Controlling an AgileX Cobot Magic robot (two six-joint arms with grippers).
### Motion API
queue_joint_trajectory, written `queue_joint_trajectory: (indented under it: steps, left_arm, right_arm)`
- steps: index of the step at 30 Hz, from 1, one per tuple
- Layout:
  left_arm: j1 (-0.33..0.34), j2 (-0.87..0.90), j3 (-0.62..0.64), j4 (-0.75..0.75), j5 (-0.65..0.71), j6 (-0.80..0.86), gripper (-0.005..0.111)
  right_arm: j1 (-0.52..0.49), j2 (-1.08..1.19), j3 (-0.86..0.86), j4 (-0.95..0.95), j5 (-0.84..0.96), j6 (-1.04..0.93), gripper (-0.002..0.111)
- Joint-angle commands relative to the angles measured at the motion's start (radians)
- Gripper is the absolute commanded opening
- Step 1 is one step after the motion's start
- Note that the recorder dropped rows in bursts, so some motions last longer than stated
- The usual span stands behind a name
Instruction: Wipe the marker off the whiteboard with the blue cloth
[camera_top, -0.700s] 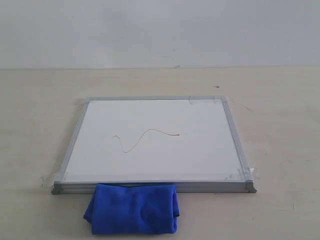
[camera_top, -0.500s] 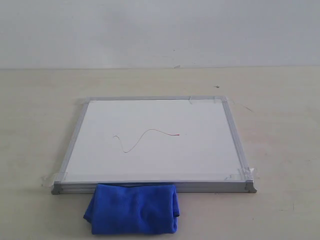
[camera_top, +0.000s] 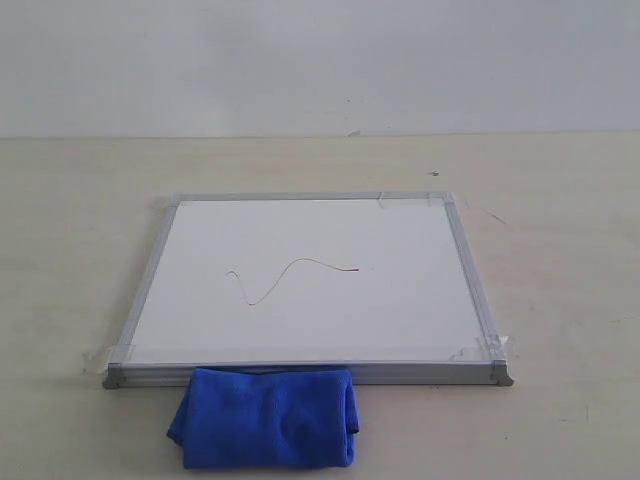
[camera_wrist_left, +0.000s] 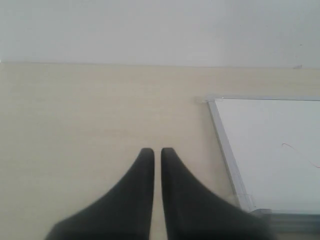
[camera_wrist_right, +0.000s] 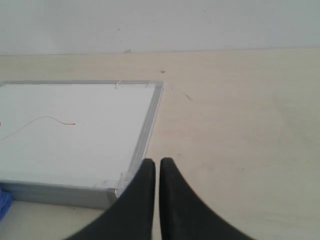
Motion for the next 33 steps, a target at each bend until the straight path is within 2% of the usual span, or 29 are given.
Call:
queue_joint_trajectory:
  steps: [1, 9, 18, 26, 33]
  left_arm:
    - [0.001, -0.003, 0.004, 0.003, -0.008, 0.000, 0.005]
    - [0.001, -0.003, 0.004, 0.003, -0.008, 0.000, 0.005]
    - [0.001, -0.003, 0.004, 0.003, -0.008, 0.000, 0.005]
    - [0.001, -0.003, 0.004, 0.003, -0.008, 0.000, 0.005]
    - [0.001, -0.003, 0.004, 0.003, -0.008, 0.000, 0.005]
  right_arm:
    - [-0.007, -0.004, 0.000, -0.006, -0.150, -0.002, 0.000]
    - [-0.007, -0.004, 0.000, -0.006, -0.422, 0.002, 0.000]
    - [-0.007, 0.027, -0.029, -0.006, -0.419, -0.134, 0.000]
    - [-0.007, 0.304, -0.217, -0.008, -0.358, -0.196, 0.000]
    - [-0.007, 0.501, -0.281, -0.008, -0.411, -0.182, 0.000]
